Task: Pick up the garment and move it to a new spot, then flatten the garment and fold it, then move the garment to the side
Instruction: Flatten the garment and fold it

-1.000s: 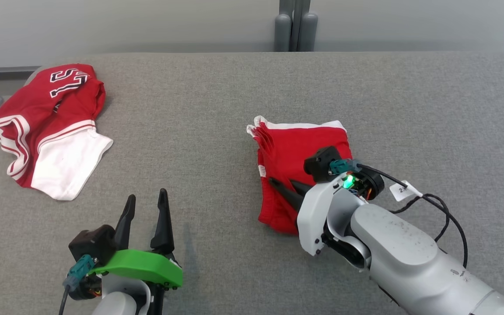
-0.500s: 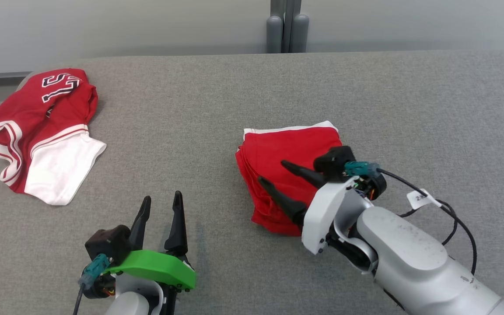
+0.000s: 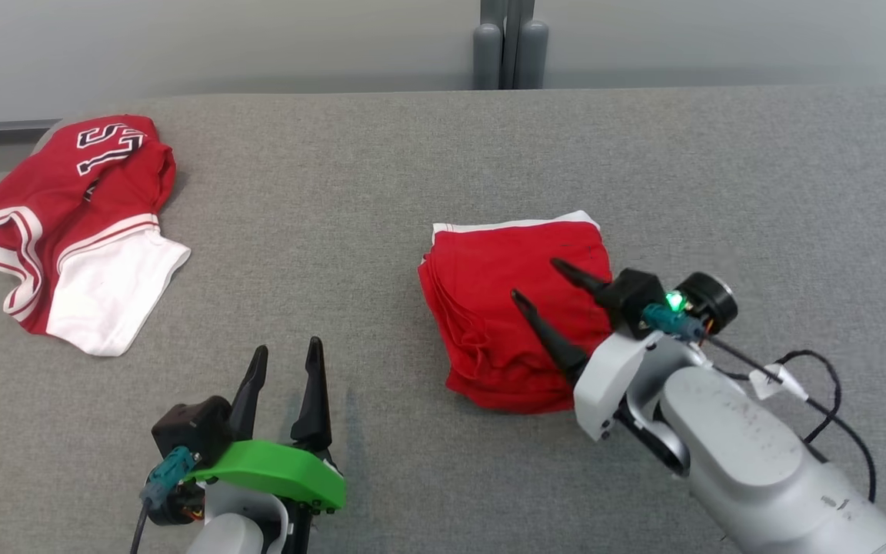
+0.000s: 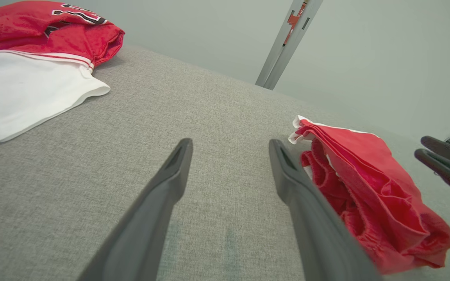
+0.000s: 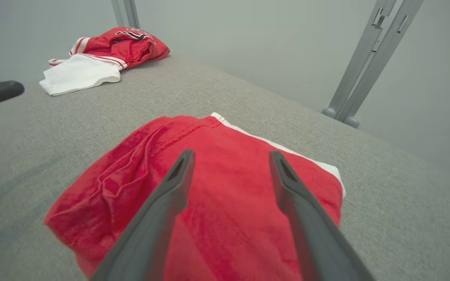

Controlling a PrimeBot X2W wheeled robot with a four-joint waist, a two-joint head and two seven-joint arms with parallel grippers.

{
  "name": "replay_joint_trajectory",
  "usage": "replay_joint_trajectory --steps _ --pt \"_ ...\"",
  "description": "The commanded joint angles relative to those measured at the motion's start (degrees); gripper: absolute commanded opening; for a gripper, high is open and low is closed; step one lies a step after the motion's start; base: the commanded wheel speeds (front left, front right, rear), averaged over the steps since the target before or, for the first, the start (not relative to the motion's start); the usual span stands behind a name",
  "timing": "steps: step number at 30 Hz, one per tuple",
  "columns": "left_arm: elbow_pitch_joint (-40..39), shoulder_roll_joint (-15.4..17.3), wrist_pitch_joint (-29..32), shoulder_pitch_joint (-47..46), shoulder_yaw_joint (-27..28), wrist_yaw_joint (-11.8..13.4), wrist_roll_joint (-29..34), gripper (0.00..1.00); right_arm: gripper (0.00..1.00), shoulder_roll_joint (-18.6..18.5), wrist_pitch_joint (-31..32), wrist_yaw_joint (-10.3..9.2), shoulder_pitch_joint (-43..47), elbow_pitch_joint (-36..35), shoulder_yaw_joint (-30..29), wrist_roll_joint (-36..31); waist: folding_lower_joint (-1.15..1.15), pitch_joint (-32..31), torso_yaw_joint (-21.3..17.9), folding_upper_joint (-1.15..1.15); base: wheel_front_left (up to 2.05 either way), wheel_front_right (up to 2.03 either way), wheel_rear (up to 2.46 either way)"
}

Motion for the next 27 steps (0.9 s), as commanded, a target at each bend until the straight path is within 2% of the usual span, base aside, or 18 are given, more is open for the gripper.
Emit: replay_joint_trajectory --steps 1,11,24,26,27 --pt "0.18 0.08 -0.01 -0.81 0.25 -0.2 0.21 1.0 0.0 0.83 -0.7 -0.06 1.35 1.12 0.83 -0.58 0.0 0.19 0.38 0.0 0.0 0.0 0.0" --pt "0.41 0.29 -0.01 -0.48 1.06 -0.44 0.38 1.0 0.0 5.06 -3.0 -0.06 0.04 8.11 9.78 0.7 0.0 0.23 1.62 0.0 0.0 0.0 0.0" --pt "0.85 -0.06 -0.01 0.23 0.58 -0.72 0.81 1.0 0.0 7.12 -3.67 -0.06 -3.11 15.73 20.75 4.36 0.0 -0.38 1.36 0.0 0.0 0.0 0.0" --pt "0.87 0.03 -0.01 0.3 0.61 -0.71 0.77 1.0 0.25 7.27 -3.84 -0.06 -3.43 15.92 21.51 4.49 0.0 -0.52 1.14 0.0 0.0 0.0 0.0" --pt "0.87 0.08 -0.01 0.32 0.65 -0.69 0.75 1.0 0.34 7.31 -3.81 -0.06 -3.56 15.89 21.92 4.4 0.0 -0.57 1.03 0.0 0.0 0.0 0.0"
